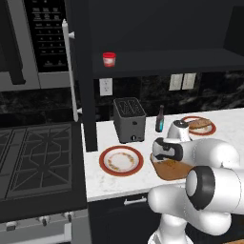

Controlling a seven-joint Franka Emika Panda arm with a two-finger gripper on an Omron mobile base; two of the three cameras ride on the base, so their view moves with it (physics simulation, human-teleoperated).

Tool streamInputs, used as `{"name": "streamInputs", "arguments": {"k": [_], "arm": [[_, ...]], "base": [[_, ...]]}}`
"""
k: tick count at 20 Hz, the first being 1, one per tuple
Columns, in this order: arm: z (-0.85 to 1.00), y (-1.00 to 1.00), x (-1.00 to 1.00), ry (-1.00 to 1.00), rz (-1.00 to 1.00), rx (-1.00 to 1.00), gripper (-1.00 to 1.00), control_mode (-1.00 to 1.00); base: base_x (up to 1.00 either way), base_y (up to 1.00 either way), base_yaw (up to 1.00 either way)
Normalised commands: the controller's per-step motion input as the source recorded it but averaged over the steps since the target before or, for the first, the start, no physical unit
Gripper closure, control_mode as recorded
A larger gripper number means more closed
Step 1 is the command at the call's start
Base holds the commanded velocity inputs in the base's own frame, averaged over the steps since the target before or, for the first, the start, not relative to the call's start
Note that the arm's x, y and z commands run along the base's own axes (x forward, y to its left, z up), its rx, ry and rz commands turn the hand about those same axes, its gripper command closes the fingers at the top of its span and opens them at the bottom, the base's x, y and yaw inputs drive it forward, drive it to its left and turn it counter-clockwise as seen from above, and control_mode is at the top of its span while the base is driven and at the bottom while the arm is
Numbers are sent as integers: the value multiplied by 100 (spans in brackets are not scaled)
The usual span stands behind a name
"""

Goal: From the different types of pastries on the counter, select a croissant and place it on the cutting board. Then retrieve a jar of jam from the cabinet and place it alongside the croissant on the cutting board.

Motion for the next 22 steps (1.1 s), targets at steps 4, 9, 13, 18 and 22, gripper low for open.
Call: {"name": "streamInputs", "arguments": {"k": [4,9,13,18,22], "arm": [[-21,0,1,0,0,-2,100,-100],[-8,0,0,0,0,-1,-100,-100],[15,-8,0,0,0,11,-100,-100],[31,-4,-3,-6,0,14,-100,-100],[16,0,-13,-2,0,4,-100,-100]], "base": [[0,0,0],[0,0,0],[0,0,0],[0,0,0],[0,0,0]]}}
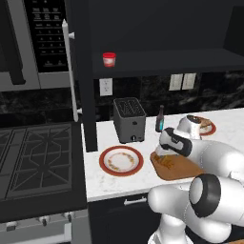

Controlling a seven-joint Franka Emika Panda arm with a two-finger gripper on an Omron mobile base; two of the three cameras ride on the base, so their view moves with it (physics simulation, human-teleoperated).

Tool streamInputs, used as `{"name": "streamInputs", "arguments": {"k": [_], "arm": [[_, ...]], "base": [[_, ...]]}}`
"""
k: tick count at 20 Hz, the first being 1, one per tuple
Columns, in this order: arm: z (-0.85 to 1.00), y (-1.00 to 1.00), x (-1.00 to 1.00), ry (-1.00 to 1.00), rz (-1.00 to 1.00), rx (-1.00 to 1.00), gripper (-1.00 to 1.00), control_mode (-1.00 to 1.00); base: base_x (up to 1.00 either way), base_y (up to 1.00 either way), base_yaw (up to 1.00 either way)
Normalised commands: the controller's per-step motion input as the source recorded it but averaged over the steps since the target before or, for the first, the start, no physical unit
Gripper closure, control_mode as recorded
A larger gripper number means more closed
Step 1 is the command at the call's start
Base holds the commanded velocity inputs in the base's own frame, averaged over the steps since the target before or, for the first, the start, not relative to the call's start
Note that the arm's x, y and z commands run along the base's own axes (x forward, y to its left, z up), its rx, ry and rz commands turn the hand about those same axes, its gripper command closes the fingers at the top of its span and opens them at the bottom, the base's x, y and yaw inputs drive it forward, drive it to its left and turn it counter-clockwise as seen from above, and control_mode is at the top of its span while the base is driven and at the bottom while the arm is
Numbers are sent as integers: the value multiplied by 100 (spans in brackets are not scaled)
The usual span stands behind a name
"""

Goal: From the different types of pastries on the counter, select a croissant and place it on the cutting board. Then retrieve a jar of jam from the cabinet and place it alongside the croissant on the cutting board.

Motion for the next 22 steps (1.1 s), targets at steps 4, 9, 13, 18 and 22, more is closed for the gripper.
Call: {"name": "streamInputs", "arguments": {"k": [4,9,13,18,22], "arm": [[86,8,-7,-4,0,14,-100,-100],[100,42,-5,-2,0,21,-100,-100],[100,28,-20,-6,0,18,-100,-100],[100,21,-14,-21,0,15,-100,-100],[100,16,-16,-35,0,9,-100,-100]], "base": [[0,0,0],[0,0,0],[0,0,0],[0,0,0],[0,0,0]]}}
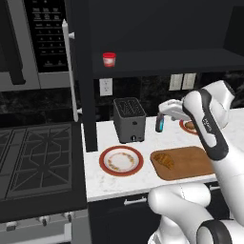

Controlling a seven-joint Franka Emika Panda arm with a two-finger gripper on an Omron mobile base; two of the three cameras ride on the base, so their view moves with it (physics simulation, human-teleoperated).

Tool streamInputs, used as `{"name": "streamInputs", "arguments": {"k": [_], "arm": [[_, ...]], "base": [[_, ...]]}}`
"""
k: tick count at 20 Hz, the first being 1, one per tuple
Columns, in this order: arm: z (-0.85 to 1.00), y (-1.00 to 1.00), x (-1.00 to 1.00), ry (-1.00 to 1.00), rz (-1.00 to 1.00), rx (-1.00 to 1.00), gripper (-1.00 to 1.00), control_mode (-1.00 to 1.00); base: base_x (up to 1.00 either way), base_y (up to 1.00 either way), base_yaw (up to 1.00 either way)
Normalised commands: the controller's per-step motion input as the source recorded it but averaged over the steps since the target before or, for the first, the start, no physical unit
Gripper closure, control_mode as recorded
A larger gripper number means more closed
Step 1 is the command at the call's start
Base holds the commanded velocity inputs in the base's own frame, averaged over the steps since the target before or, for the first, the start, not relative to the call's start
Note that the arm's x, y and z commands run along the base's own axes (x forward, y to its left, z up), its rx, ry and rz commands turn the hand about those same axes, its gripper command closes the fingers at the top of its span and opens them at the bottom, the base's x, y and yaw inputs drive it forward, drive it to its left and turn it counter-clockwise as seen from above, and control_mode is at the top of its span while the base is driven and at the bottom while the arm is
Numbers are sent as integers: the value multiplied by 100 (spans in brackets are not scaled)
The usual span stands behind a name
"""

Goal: From the different types of pastries on the counter, select a croissant and place it on the cutting board. Then retrieve a jar of jam from the cabinet and place it alongside the croissant on the cutting board.

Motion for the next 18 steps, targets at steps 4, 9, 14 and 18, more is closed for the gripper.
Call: {"name": "streamInputs", "arguments": {"k": [4,9,14,18], "arm": [[100,4,-31,-38,-5,1,-100,-100],[98,2,-17,-33,-10,0,-100,-100],[97,0,-18,-33,-12,0,-100,-100],[98,3,-6,-27,-12,0,-100,-100]], "base": [[0,0,0],[0,0,0],[0,0,0],[0,0,0]]}}
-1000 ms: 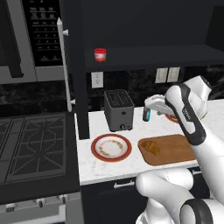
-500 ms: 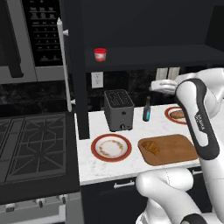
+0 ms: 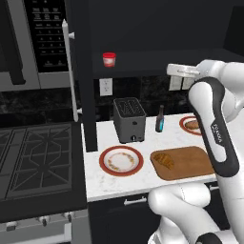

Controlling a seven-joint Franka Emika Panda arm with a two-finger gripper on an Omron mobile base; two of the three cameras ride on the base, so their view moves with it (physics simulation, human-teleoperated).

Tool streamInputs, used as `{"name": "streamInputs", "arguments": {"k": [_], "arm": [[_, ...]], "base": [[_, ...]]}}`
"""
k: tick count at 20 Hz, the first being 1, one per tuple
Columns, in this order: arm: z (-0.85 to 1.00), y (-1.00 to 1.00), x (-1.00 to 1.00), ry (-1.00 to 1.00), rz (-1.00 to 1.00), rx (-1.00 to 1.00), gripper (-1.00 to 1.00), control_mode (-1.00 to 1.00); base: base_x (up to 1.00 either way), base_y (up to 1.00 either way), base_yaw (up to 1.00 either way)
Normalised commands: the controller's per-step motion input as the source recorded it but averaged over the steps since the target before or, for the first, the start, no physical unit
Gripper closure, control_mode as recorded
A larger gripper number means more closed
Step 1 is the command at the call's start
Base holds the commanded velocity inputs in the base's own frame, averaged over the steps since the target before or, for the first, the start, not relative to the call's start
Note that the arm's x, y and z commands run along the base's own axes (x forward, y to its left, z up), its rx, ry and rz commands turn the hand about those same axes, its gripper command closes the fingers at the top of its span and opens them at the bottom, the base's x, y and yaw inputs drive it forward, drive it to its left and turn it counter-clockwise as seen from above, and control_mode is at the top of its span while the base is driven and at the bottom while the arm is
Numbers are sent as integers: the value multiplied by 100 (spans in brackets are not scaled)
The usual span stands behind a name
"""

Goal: From the different types of pastries on the counter, select a croissant and place it on the cutting board. Then retrieve a jar of jam from the cabinet and place it alongside the croissant on the cutting board.

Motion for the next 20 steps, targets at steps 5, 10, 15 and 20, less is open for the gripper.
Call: {"name": "streamInputs", "arguments": {"k": [5,10,15,20], "arm": [[19,38,49,12,27,-17,-100,-100],[61,-6,48,48,31,-45,-100,-100],[10,-10,2,2,1,2,-100,-100],[-5,-23,-8,-51,0,38,-100,-100]], "base": [[0,0,0],[0,0,0],[0,0,0],[0,0,0]]}}
